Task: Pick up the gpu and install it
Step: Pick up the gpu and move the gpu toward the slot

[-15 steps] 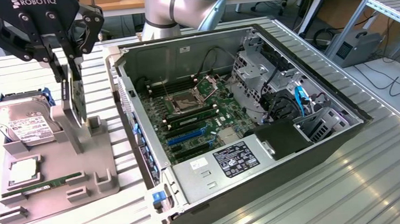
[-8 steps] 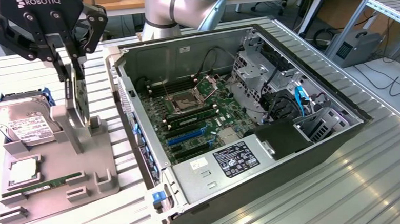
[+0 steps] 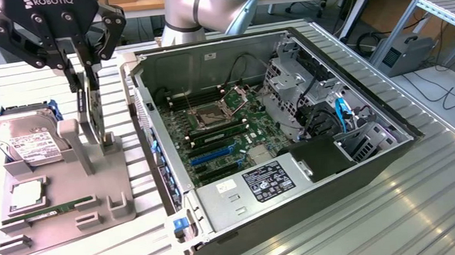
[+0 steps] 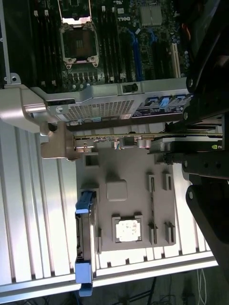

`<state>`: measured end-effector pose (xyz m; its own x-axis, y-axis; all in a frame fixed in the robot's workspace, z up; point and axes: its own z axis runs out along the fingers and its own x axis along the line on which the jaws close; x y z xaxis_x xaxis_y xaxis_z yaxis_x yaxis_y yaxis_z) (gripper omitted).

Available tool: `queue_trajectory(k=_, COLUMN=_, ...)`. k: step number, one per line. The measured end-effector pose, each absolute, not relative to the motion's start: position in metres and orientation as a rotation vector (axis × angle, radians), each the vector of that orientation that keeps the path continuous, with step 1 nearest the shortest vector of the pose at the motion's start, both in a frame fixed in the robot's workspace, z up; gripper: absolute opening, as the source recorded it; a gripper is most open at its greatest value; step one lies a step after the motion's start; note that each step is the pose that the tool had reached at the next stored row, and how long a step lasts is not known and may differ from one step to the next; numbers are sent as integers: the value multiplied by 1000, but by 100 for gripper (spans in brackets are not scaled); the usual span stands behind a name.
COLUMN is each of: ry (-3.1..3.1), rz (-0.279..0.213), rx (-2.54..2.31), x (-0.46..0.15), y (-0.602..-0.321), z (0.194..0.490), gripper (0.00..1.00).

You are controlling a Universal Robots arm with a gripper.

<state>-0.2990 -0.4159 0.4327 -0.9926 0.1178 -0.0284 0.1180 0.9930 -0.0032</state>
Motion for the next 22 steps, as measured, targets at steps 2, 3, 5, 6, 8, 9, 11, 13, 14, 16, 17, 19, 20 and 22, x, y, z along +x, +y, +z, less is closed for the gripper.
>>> queue_trajectory(k=2, ry=3108, rz=-8, rx=184, x=-298, y=-416, z=433, gripper=27)
queue_trajectory(k=3, ry=3108, rz=-8, rx=184, x=-298, y=-416, z=433, gripper=27)
queue_trajectory(k=5, ry=3108, rz=-8, rx=184, x=-297, y=-416, z=433, gripper=27)
queue_trajectory(k=6, ry=3108, rz=-8, rx=184, x=-296, y=-416, z=433, gripper=27)
queue_trajectory(k=8, ry=3108, rz=-8, rx=184, x=-295, y=-416, z=433, gripper=27)
queue_trajectory(k=9, ry=3108, rz=-8, rx=184, x=-295, y=-416, z=433, gripper=27)
queue_trajectory(k=11, ry=3108, rz=-8, rx=184, x=-294, y=-416, z=433, gripper=27)
queue_trajectory(k=13, ry=3108, rz=-8, rx=184, x=-293, y=-416, z=433, gripper=27)
queue_trajectory(k=14, ry=3108, rz=-8, rx=184, x=-292, y=-416, z=433, gripper=27)
queue_trajectory(k=16, ry=3108, rz=-8, rx=184, x=-288, y=-416, z=433, gripper=27)
queue_trajectory(k=17, ry=3108, rz=-8, rx=184, x=-287, y=-416, z=433, gripper=27)
queue_trajectory(k=19, ry=3108, rz=-8, rx=184, x=-285, y=-416, z=433, gripper=27)
queue_trajectory(k=20, ry=3108, rz=-8, rx=184, x=-283, y=-416, z=433, gripper=27)
queue_trajectory(k=22, ry=3108, rz=-8, rx=184, x=-280, y=-416, z=433, gripper=27)
